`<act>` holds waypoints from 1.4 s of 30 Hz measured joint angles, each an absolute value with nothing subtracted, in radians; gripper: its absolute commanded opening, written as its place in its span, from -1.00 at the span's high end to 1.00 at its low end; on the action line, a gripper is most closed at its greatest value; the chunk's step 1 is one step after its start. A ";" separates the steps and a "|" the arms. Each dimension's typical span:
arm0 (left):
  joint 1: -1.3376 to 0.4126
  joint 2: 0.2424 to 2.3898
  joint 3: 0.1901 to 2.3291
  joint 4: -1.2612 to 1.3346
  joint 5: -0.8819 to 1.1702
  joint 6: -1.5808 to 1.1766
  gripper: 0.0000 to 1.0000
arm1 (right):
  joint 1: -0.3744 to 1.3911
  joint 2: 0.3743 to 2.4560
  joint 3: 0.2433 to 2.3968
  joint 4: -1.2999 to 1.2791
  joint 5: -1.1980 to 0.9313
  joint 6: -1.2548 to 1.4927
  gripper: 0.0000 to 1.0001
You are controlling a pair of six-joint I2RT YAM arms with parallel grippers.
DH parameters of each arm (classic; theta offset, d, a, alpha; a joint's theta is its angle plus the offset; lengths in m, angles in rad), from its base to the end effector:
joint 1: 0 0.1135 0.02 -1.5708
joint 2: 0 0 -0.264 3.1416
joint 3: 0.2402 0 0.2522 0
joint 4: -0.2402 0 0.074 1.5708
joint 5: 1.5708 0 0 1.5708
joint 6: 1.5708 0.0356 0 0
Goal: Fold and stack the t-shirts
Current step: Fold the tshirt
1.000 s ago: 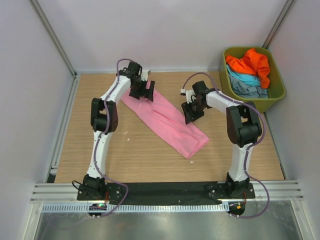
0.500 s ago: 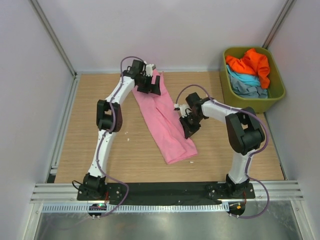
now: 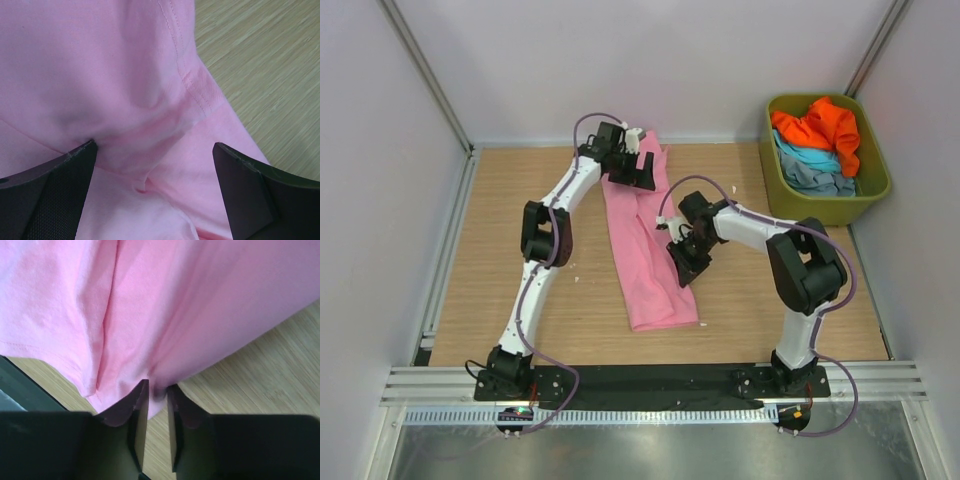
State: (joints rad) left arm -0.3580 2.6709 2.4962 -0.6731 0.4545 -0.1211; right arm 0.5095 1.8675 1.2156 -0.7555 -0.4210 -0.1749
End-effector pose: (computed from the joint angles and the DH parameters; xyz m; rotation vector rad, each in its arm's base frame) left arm 0.5350 -0.2168 0.1703 0.4997 2.3954 -0.7663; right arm 0.2946 0.1813 0.1600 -1.0487 2.7888 0.6682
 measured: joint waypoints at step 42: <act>-0.371 1.642 0.871 -0.547 0.550 -0.884 -0.32 | 0.221 1.433 0.646 -0.636 -0.717 0.424 -0.11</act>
